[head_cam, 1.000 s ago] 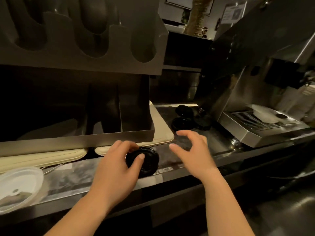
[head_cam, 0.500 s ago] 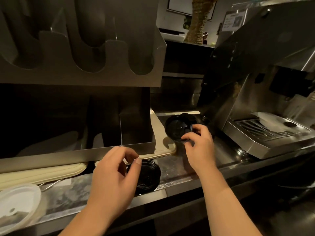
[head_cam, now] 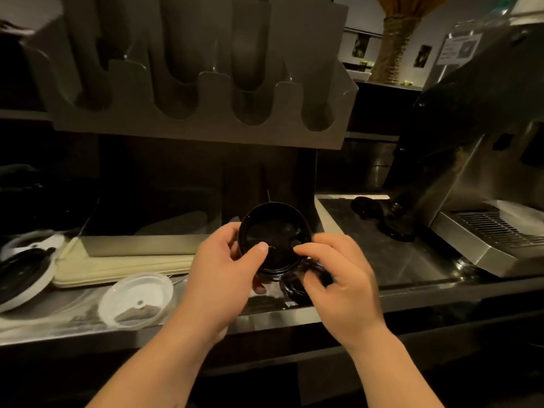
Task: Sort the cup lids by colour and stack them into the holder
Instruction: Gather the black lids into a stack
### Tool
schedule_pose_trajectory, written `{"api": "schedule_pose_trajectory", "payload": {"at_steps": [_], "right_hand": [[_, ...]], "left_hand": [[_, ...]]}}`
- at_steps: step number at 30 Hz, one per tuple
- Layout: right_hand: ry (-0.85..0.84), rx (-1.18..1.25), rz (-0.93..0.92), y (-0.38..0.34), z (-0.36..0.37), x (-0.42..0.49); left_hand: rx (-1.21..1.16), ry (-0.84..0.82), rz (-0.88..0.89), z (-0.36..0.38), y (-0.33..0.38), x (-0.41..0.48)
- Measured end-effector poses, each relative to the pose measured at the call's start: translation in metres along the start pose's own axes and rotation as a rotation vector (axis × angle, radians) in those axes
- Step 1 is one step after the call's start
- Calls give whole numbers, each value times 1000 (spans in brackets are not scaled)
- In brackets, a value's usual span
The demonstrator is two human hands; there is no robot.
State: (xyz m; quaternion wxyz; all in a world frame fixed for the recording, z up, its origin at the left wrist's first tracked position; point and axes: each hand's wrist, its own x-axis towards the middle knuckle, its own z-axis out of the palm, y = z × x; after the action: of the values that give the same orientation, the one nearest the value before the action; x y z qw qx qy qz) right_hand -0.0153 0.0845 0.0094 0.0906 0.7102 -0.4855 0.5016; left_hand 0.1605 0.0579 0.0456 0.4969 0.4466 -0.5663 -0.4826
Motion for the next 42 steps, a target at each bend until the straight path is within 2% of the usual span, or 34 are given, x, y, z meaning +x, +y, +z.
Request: {"api": "schedule_pose_trajectory", "payload": {"at_steps": [5,7,11,17,23,29,32,35,39,42], "right_hand": [[-74,-85,-33,-19,23,-1],[-142,-163,-32,-27,38,-6],[-255,-216,-73,-38,56,-17],[-416,-300,-84,-35,61,-20],[-481,-314,-36,-31,60,-24],[-537,-191,31,-21,50,-18],[-448,-24,157,-6,30,-13],[-300,128,356,12,3,-2],[-27,102,563,53,-25,10],[4,32,725,96,-42,17]], "left_hand": [[175,-91,-158,-55,-7,16],[246,-59,-182,-68,-14,21],[664,99,-8,-72,-29,9],[908,-53,233,-69,-54,-19],[976,-143,298,-63,-70,-15],[998,-146,368,-63,-68,-7],[956,-104,416,-49,-56,-2],[883,-151,483,-11,-36,9],[765,-238,532,55,-13,22],[752,-296,574,86,-12,27]]}}
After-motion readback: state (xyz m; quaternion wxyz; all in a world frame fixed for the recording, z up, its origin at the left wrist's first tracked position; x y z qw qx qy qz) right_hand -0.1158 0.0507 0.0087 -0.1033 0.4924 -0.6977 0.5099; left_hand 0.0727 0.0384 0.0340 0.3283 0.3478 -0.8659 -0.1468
